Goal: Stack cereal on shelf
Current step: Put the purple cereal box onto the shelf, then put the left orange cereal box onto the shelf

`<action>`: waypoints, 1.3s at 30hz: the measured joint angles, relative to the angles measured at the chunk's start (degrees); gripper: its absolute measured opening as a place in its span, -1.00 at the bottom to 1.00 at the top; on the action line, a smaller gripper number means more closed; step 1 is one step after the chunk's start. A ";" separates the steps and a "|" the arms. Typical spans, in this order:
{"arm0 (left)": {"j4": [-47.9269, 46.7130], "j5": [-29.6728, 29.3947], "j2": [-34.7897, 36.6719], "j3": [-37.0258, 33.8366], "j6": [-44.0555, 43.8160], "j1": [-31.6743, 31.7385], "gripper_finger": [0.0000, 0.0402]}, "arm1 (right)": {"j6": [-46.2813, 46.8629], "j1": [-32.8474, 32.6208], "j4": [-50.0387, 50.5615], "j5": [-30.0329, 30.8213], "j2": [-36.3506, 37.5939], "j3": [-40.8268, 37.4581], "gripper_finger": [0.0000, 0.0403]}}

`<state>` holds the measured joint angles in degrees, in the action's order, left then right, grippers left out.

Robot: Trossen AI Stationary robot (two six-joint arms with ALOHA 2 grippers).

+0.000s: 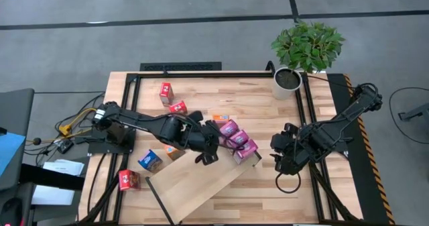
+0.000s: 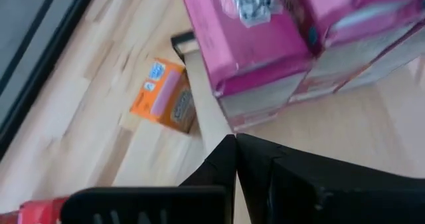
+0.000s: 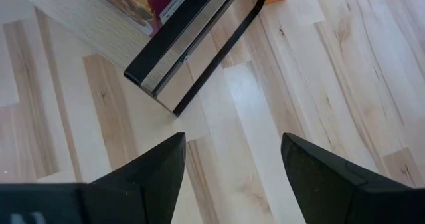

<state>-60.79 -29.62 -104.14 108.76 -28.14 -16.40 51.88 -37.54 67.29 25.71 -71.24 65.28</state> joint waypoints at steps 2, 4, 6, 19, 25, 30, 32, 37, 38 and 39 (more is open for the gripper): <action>0.97 0.36 0.15 -0.01 1.54 0.22 -1.00 | -0.04 0.00 0.00 0.00 0.00 0.00 0.36; 0.93 0.45 0.09 -0.47 1.97 0.56 -1.00 | -0.01 0.00 0.00 0.04 0.00 0.00 0.36; 2.93 1.15 0.09 -1.85 2.02 1.11 -1.00 | 0.01 0.00 0.00 0.04 0.00 0.00 0.36; 6.79 3.86 0.00 -2.37 3.92 2.58 -1.00 | 0.10 0.00 0.00 0.09 0.00 0.00 0.36; 5.72 3.16 0.00 -2.37 4.24 2.59 -1.00 | -0.78 0.04 0.00 0.11 0.00 0.00 0.36; 3.90 3.46 2.62 -2.37 5.01 2.80 -1.00 | -0.92 0.07 0.00 0.11 0.00 0.00 0.36; 1.57 3.36 5.38 -2.35 5.06 2.82 -0.97 | -0.92 0.07 0.00 0.11 0.00 0.00 0.36; -10.26 1.73 11.33 -2.33 3.24 4.03 -0.66 | -0.93 0.13 0.02 0.15 0.00 0.00 0.36; -12.15 1.73 12.32 -2.33 2.36 4.16 -0.57 | -0.95 0.17 0.00 0.30 0.00 -0.01 0.36; -14.29 2.03 13.12 -2.29 1.54 4.30 -0.46 | -0.95 0.17 0.01 0.33 0.00 -0.01 0.36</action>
<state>-75.08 -27.59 -91.02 106.48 -26.59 -12.10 50.94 -37.36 67.30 26.04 -71.24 65.27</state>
